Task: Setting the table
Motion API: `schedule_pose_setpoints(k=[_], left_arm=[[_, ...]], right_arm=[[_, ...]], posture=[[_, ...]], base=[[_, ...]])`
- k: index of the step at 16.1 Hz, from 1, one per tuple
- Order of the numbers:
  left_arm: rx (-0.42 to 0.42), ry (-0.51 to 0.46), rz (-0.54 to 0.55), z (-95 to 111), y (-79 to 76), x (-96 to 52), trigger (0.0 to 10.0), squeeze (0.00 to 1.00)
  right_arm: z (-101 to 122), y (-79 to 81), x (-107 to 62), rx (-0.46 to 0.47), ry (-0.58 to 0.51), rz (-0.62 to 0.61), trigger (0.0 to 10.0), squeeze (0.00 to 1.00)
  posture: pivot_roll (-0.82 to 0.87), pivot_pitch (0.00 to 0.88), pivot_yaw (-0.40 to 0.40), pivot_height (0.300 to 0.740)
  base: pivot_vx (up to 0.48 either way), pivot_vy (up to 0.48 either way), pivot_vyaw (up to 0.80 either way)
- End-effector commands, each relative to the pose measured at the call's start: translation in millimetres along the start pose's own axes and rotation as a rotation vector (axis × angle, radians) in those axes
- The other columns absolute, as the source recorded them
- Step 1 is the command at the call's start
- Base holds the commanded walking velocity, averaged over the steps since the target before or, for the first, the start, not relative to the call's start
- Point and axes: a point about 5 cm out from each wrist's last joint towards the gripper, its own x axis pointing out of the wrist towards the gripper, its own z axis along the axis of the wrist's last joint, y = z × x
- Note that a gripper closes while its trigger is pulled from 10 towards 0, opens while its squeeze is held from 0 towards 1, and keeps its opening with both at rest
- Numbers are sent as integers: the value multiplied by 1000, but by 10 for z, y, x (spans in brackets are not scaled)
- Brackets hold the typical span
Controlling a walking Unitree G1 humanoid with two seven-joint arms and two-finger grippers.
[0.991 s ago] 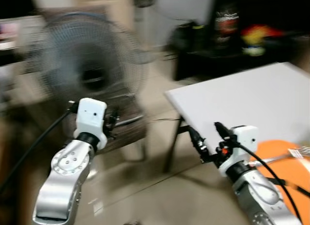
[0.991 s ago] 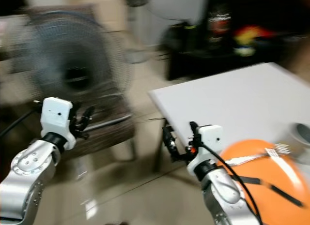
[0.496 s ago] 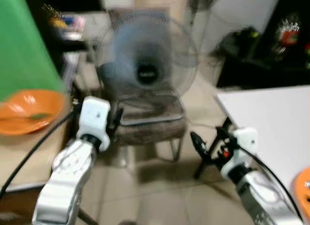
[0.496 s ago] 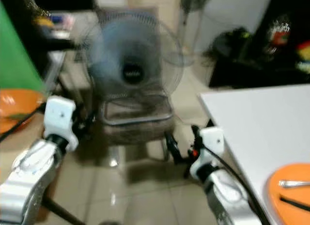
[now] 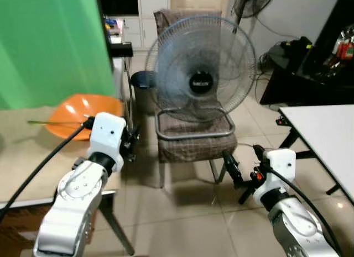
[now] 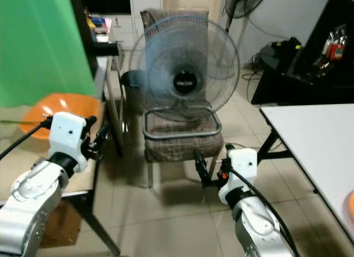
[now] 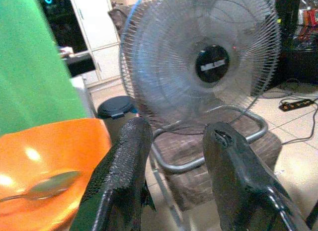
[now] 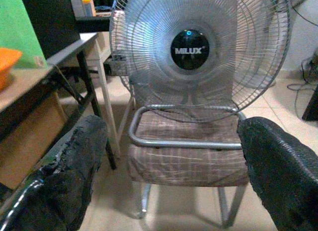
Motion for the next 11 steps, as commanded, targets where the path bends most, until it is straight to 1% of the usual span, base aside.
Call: schedule_pose_setpoints(k=[1,5,8,11], left_arm=[[9,-16,11,38,38,11,10000,0],[21,-28,32,85,124,23,10000,0],[22,-34,37,107,151,35,10000,0],[29,-44,45,141,195,45,10000,0]], right_arm=[[65,-19,14,6,-36,3,10000,0],[89,-27,10,42,-68,4,10000,0],[94,-6,2,55,-70,15,10000,0],[92,-8,-15,62,-71,22,10000,0]], posture=[[88,0,-27,740],[94,0,-29,740],[90,0,-27,740],[90,0,-28,740]], base=[[0,319,0],[0,324,0],[0,349,0],[0,363,-619]])
